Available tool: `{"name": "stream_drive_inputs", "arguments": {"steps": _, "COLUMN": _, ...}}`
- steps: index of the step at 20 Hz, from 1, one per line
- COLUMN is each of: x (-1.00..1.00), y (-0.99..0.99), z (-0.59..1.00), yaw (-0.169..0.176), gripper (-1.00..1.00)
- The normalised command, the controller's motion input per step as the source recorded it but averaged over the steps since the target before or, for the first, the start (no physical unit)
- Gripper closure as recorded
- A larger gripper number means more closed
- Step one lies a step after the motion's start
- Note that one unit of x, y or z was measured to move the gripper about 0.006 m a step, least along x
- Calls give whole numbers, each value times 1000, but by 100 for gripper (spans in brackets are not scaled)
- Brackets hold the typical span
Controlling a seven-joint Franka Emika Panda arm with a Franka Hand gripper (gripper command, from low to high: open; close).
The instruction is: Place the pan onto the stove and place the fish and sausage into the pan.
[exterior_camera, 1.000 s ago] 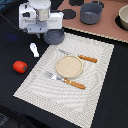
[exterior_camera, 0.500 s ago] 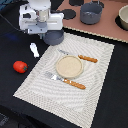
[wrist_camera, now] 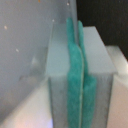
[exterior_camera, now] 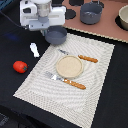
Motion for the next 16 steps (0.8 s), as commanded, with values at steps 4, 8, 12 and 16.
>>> {"name": "stream_drive_inputs", "arguments": {"steps": 4, "x": -119, "y": 496, "z": 747, "yaw": 103, "gripper": 100}}
{"name": "stream_drive_inputs", "arguments": {"steps": 8, "x": -164, "y": 587, "z": 249, "yaw": 157, "gripper": 100}}
{"name": "stream_drive_inputs", "arguments": {"steps": 12, "x": -151, "y": 569, "z": -23, "yaw": 160, "gripper": 100}}
{"name": "stream_drive_inputs", "arguments": {"steps": 16, "x": -49, "y": 624, "z": -16, "yaw": 142, "gripper": 100}}
